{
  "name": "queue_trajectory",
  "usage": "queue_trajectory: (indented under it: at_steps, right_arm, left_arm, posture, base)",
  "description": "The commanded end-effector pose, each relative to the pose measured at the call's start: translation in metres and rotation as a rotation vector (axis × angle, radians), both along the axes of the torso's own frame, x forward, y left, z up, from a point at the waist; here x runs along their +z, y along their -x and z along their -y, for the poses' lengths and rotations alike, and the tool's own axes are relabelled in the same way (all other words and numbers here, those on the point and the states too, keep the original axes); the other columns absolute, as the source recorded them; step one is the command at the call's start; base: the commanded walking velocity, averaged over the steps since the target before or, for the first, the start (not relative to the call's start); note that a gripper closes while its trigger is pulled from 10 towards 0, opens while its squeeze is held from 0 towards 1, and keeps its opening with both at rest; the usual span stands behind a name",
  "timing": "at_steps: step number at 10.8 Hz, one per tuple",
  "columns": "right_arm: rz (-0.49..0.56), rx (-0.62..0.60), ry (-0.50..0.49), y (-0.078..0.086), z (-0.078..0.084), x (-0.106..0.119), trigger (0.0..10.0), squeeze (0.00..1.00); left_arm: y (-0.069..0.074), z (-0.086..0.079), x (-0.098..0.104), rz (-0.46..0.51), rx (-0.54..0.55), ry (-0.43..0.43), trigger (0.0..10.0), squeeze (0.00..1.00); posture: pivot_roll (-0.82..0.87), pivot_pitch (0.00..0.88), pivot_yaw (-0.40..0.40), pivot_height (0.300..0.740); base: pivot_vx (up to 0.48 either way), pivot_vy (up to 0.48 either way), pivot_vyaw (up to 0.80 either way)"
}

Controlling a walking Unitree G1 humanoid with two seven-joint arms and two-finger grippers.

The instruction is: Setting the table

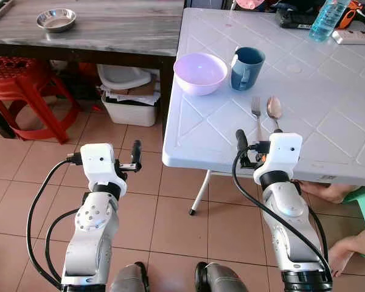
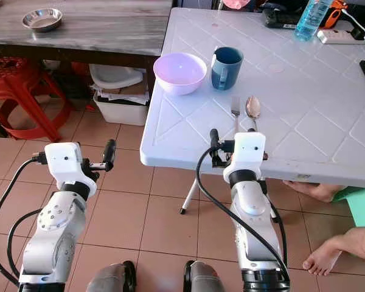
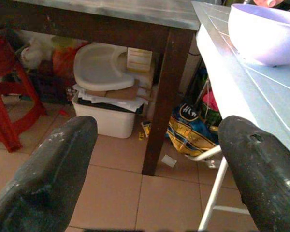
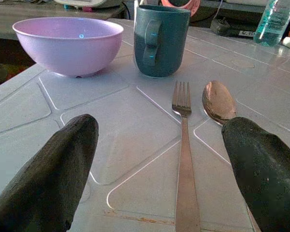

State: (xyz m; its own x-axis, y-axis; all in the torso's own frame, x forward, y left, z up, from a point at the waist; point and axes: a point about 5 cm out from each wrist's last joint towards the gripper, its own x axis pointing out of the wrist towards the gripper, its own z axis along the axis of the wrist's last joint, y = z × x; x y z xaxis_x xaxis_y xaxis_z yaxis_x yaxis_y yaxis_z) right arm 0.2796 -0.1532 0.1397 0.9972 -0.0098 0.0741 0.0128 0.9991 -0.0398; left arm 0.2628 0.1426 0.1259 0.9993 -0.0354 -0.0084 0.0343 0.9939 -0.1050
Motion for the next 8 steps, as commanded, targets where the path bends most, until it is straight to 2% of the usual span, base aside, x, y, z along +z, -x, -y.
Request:
queue_trajectory:
  at_steps: [1,7,8]
  right_arm:
    - [0.006,0.003,0.003,0.0008,-0.0002,0.0023,10.0,0.00]
    - [0.006,0.003,0.003,0.0008,-0.0002,0.0023,10.0,0.00]
    - [-0.002,0.002,0.000,0.0020,-0.0007,0.0013,10.0,0.00]
  left_arm:
    - [0.0017,-0.0009,0.0007,0.002,-0.002,-0.006,10.0,0.00]
    - [0.0017,-0.0009,0.0007,0.002,-0.002,-0.006,10.0,0.00]
    - [0.0024,-0.0030,0.0011,0.008,0.012,-0.036,10.0,0.00]
  posture:
    - [-0.01,0.168,-0.009,0.740]
    - [-0.01,0.168,-0.009,0.740]
    - [0.00,0.000,0.000,0.740]
  base:
    - [0.000,0.000,0.00]
    - [0.000,0.000,0.00]
    - [0.000,0.000,0.00]
